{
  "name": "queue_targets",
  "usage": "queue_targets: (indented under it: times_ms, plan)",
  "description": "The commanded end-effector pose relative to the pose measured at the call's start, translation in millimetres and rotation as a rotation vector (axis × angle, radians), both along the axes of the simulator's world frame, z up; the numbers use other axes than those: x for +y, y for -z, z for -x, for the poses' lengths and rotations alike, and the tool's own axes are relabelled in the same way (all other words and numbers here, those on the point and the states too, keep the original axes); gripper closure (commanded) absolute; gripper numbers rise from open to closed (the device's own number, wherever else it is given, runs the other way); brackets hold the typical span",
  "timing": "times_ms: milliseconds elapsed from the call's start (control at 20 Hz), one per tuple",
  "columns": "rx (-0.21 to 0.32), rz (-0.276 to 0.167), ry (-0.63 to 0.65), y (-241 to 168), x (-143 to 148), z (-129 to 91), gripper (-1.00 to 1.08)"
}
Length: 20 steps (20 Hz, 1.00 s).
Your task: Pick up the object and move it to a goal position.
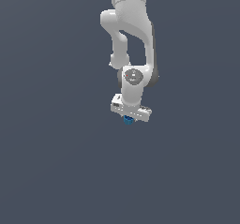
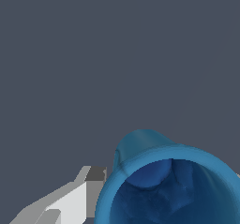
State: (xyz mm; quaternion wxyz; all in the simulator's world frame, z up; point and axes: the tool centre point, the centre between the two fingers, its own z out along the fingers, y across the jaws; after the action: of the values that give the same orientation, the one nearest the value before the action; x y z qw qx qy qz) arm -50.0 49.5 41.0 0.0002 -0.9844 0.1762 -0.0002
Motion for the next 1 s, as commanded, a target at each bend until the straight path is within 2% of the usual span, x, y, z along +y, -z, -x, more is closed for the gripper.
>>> queue_targets:
  times_ms: [0,450,950]
  plan:
    - [0.0,0.0,0.0,-1,1,-1,1.08]
    - [0.0,0.0,0.0,-29,23,-13,1.08]
    - [0.0,0.001,0.001,-98,79,-45,1.08]
